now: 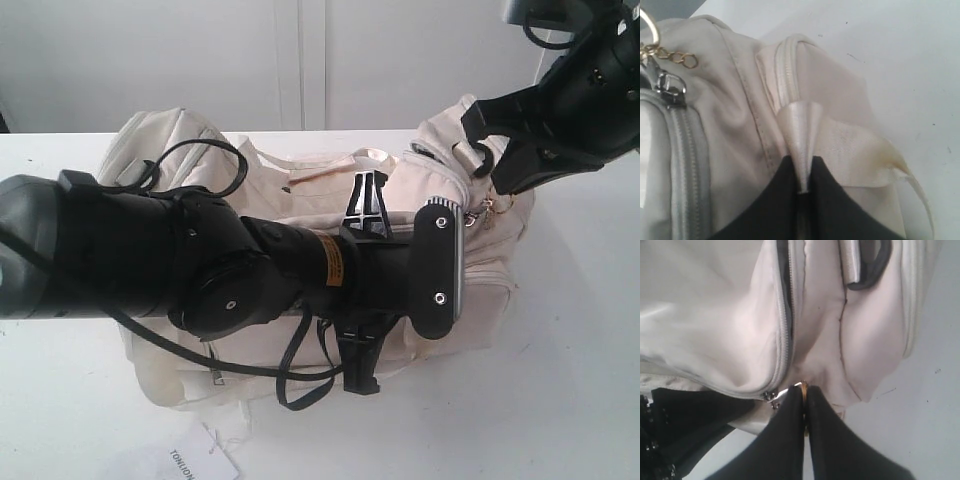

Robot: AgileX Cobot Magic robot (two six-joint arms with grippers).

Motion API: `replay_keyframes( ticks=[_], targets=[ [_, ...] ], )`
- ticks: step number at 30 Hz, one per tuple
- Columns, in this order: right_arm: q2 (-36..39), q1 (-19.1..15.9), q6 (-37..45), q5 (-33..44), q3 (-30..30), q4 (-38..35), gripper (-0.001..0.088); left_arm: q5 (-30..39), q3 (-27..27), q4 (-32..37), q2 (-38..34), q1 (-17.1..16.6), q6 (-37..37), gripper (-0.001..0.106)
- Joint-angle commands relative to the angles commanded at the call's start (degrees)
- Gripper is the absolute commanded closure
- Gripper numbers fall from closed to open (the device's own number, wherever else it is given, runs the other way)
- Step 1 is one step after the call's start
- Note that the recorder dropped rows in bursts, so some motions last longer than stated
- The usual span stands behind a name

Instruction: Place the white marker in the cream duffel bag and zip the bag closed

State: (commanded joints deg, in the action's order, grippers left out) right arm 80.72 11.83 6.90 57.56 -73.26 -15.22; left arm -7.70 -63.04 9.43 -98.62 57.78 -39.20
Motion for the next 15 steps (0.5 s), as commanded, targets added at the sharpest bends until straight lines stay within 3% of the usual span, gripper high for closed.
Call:
replay_keyframes(
  ticks=[15],
  targets=[
    [0.00,0.00,0.00,-18.84,0.00,0.36,0.0868,3.31,0.00,0.00,0.00,0.00,0.00,0.105]
  ],
)
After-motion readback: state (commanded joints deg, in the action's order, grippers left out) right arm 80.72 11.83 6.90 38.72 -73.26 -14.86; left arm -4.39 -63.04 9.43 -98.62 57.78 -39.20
